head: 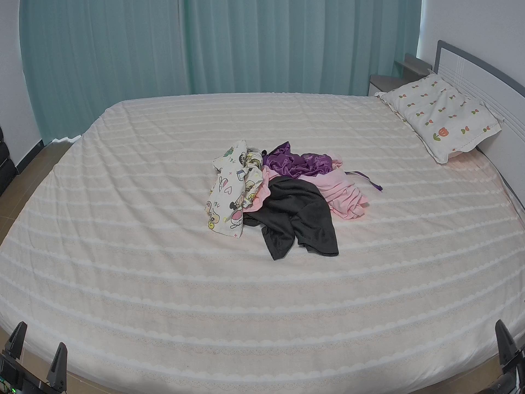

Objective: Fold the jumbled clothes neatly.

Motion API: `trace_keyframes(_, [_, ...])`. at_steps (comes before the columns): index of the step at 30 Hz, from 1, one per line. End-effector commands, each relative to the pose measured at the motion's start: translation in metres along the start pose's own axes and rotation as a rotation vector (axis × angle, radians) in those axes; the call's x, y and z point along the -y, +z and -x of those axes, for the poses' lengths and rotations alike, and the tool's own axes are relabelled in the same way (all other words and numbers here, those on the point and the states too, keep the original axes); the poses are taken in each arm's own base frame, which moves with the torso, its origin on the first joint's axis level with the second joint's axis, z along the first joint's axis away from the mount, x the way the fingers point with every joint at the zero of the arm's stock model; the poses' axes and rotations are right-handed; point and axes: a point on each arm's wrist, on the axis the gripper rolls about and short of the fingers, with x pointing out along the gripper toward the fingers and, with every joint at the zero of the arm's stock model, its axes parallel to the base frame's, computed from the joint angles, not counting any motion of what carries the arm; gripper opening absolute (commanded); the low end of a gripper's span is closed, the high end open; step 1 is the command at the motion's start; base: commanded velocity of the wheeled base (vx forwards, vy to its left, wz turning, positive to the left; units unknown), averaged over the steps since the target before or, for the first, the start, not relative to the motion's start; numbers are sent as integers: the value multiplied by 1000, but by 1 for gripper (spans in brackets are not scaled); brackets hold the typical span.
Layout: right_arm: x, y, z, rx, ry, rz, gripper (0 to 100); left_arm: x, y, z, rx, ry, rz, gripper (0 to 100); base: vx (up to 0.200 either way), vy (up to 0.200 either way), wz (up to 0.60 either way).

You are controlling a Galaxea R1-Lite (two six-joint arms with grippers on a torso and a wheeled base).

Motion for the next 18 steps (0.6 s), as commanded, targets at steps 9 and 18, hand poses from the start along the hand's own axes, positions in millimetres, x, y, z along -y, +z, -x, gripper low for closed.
trace_keyframes(9, [-24, 71, -162, -380, 231, -200, 100, 0, -5, 0, -5, 0, 0, 100, 0, 0, 0])
trace_keyframes(18, [-71, 35, -310, -503, 225, -301, 100, 0, -5, 0, -6, -2, 3, 100, 0, 0, 0])
